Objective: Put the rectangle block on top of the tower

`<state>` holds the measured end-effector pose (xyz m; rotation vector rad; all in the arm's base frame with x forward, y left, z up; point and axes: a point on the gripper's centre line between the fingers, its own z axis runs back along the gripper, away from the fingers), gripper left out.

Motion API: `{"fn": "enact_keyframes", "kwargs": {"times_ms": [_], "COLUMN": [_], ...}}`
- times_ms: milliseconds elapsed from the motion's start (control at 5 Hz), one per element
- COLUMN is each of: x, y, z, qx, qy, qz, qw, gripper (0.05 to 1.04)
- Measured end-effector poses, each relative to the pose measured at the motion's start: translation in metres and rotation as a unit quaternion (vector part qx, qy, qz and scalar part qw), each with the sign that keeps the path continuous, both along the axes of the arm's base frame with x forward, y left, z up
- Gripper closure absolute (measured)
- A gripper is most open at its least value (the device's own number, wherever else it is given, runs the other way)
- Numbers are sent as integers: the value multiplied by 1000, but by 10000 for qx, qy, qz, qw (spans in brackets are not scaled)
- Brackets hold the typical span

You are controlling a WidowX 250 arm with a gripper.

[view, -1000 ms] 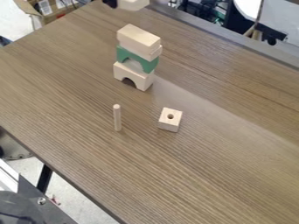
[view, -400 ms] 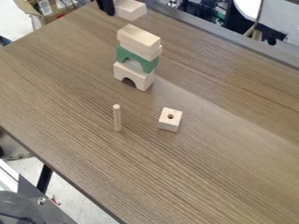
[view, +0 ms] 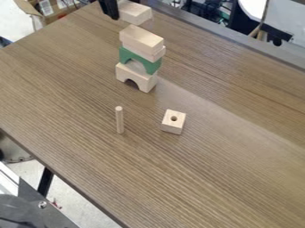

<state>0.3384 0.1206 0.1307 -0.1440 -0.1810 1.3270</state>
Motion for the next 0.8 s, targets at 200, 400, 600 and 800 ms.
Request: {"fn": "enact_keyframes", "kwargs": {"times_ms": [200,400,600,800], "x": [-1,-2,-4,-6], "y": [-5,-8,-10,-15], "z": [-5,-5,-5,-5], "qx": [-1,10,15,21], "qy": [21,-5,-26,-47], "qz": [-14,-12,-16,-51], "qw": [10000,10000,10000,10000], "gripper": [516,516,516,516]}}
